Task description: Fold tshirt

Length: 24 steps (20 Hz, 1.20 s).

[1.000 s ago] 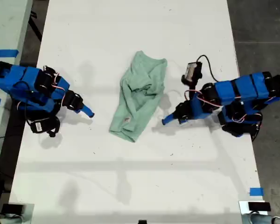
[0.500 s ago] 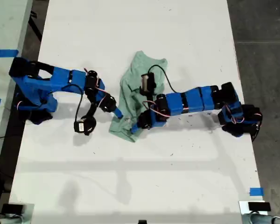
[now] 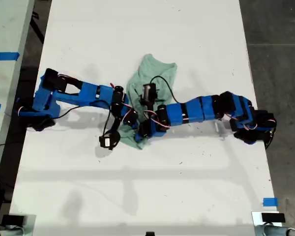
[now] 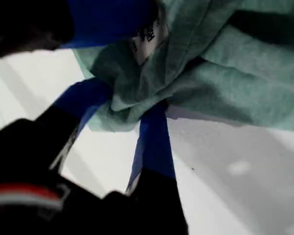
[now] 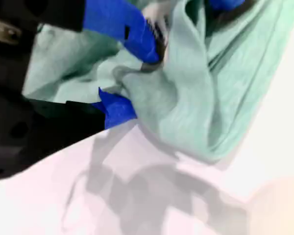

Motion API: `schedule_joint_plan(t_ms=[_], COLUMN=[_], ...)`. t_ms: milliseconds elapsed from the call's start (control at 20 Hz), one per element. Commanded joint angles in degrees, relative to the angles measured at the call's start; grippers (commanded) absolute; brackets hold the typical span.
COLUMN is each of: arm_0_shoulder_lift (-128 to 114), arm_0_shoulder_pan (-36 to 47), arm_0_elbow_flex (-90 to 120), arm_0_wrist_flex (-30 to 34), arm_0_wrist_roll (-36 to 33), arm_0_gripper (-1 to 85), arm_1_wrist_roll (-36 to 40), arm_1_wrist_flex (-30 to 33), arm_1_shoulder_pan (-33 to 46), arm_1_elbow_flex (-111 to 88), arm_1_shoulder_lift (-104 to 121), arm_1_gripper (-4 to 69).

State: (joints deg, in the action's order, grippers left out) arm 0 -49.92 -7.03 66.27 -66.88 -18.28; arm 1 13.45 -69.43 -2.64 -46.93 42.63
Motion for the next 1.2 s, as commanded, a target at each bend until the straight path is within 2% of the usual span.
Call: schedule_joint_plan(t_ms=[0,50,250,300,350,550,800,950,1050,1150], arm_0_shoulder_lift=[0.70,0.62,0.44,-0.62,-2.20,-2.90,-1.85,-4.13,-8.88,-14.24], arm_0_shoulder_pan=[-2.46,-3.34,-8.53,-10.02,-11.60,-18.37,-25.14,-24.70,-21.45,-15.03], arm_0_elbow_flex=[-2.64,-4.48,-16.61,-18.02,-18.46,-24.08,-25.84,-26.54,-26.37,-26.10], arm_0_wrist_flex=[0.18,-0.26,-10.11,-10.90,-10.72,-10.02,-1.14,0.35,-0.70,-5.89], arm_0_wrist_roll=[0.35,0.35,0.53,0.35,0.18,1.14,4.83,3.78,-1.93,-8.70], arm_0_gripper=[0.1,0.1,0.1,0.1,0.1,0.0,0.0,0.0,0.0,0.1], arm_1_wrist_roll=[-1.23,-1.05,1.05,2.55,2.37,2.37,-1.41,0.62,5.89,12.13], arm_1_wrist_flex=[0.44,0.00,-3.78,-5.27,-7.65,-8.53,-1.85,-2.99,-5.71,-9.67], arm_1_shoulder_pan=[-1.67,-2.20,-4.75,-5.89,-7.21,-14.06,-22.24,-21.53,-17.84,-11.78], arm_1_elbow_flex=[0.00,-0.09,-4.83,-5.27,-5.27,-2.02,-0.44,1.49,1.76,0.53], arm_1_shoulder_lift=[-0.53,0.18,9.40,11.87,14.06,18.46,17.93,19.60,23.99,29.97], arm_1_gripper=[-1.9,-1.9,-1.9,-1.9,-1.9,-1.9,-1.9,-1.8,-1.8,-1.8])
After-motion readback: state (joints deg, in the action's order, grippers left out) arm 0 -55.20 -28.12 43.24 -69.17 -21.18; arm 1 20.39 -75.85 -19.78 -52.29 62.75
